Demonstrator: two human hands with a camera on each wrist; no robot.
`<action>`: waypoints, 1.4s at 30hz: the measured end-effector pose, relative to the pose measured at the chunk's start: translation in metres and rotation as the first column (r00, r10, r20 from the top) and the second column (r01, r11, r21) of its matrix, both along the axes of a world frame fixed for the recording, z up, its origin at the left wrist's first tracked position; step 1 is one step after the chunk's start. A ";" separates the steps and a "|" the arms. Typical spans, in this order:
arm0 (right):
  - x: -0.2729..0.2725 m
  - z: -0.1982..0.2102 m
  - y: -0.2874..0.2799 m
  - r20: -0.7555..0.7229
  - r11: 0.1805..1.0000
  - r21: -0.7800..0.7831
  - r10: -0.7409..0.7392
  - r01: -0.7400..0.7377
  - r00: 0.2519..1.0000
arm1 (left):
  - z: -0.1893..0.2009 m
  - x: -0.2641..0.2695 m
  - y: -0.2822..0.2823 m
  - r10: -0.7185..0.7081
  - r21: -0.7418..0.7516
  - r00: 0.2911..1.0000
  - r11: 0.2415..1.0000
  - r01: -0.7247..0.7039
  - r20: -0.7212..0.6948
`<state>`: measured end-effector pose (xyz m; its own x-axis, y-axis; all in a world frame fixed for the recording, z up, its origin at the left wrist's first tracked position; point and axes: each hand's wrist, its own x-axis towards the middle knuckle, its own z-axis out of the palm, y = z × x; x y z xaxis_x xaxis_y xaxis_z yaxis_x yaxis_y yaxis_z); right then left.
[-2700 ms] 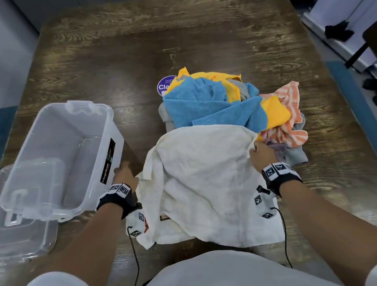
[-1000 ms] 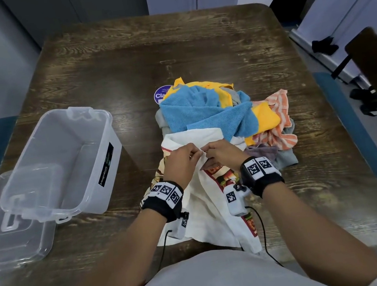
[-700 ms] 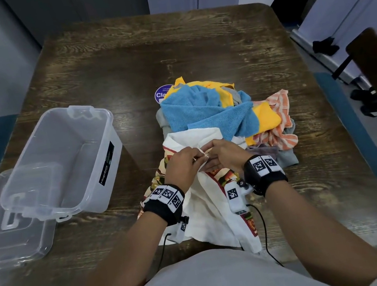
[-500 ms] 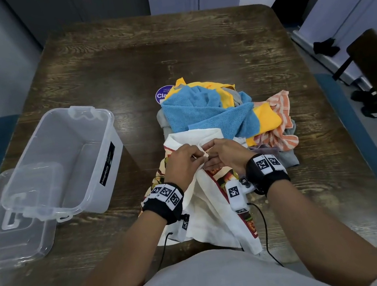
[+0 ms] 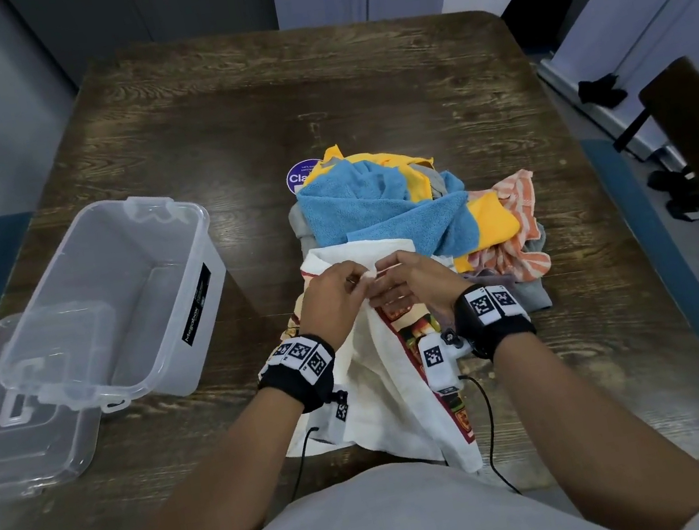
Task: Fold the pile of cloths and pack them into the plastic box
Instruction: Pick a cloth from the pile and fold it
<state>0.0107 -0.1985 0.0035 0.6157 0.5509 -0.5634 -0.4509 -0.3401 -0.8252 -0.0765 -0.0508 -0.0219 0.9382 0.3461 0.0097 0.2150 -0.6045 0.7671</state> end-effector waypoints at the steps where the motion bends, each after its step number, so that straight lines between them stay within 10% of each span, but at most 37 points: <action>1: 0.004 -0.002 -0.001 0.113 0.999 -0.054 0.002 0.004 0.994 | 0.006 0.001 0.002 0.019 -0.032 1.000 0.999 -0.018 0.017; 5: 0.027 0.008 -0.006 0.691 0.941 -0.333 0.290 -0.064 0.663 | 0.044 0.003 0.011 0.050 -0.173 0.990 0.984 -0.028 0.128; 10: 0.050 0.041 0.010 0.710 0.843 -0.499 0.531 -0.202 0.462 | 0.112 0.014 0.015 0.057 -0.346 0.942 0.936 0.065 0.330; 19: 0.062 0.050 -0.004 0.741 0.900 -0.430 0.393 -0.064 0.544 | 0.223 0.010 0.054 0.145 -0.217 0.787 0.976 -0.014 0.600; 28: 0.071 0.096 -0.025 0.899 0.963 0.023 -0.139 0.270 0.416 | 0.182 0.010 0.111 0.391 -0.288 0.753 0.917 -0.274 0.529; 42: 0.058 0.160 -0.004 0.606 0.763 0.613 -0.620 0.204 0.498 | 0.177 0.017 0.125 0.613 -0.432 0.642 0.787 -0.440 0.461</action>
